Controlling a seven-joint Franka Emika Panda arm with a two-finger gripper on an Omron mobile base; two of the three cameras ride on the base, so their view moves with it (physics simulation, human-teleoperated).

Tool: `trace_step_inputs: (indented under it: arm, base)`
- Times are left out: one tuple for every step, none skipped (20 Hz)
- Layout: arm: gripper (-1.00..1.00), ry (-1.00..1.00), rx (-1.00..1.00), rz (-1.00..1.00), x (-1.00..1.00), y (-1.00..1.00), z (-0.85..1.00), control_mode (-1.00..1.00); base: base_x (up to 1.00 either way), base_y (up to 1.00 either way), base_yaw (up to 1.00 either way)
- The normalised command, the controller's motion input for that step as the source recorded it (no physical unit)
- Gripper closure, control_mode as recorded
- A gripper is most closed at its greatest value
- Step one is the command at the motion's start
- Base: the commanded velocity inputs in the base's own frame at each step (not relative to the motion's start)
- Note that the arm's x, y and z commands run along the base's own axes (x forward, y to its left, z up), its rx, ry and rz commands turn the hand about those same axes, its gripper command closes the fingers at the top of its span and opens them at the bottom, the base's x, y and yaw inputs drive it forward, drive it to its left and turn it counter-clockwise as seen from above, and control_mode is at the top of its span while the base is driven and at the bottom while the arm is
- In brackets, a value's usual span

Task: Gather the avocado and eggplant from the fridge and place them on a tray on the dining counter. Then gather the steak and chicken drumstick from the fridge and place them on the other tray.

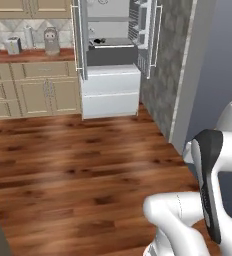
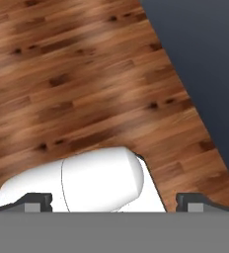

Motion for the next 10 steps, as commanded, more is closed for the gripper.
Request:
trace_step_inputs:
  arm:
    - [-1.0, 0.0, 0.0, 0.0, 0.0, 0.0, 0.0, 1.0]
    - [-1.0, 0.0, 0.0, 0.0, 0.0, 0.0, 0.0, 1.0]
    - [-1.0, 0.0, 0.0, 0.0, 0.0, 0.0, 0.0, 1.0]
    - [-1.0, 0.0, 0.0, 0.0, 0.0, 0.0, 0.0, 1.0]
    - [-1.0, 0.0, 0.0, 0.0, 0.0, 0.0, 0.0, 1.0]
    - [-1.0, 0.0, 0.0, 0.0, 0.0, 0.0, 0.0, 1.0]
    - [-1.0, 0.0, 0.0, 0.0, 0.0, 0.0, 0.0, 1.0]
    - [-1.0, 0.0, 0.0, 0.0, 0.0, 0.0, 0.0, 1.0]
    - [-1.0, 0.0, 0.0, 0.0, 0.0, 0.0, 0.0, 1.0]
    - [-1.0, 0.0, 0.0, 0.0, 0.0, 0.0, 0.0, 1.0]
  base:
    - [1.0, -0.46, 0.05]
    - [1.0, -0.43, 0.05]
    - [1.0, -0.41, 0.05]
    - [1.0, -0.46, 0.05]
    - [1.0, -0.48, 0.05]
    - [1.0, -0.43, 0.06]
    - [1.0, -0.38, 0.06]
    - [1.0, -0.4, 0.06]
    - [1.0, -0.42, 0.06]
    - [1.0, -0.42, 0.06]
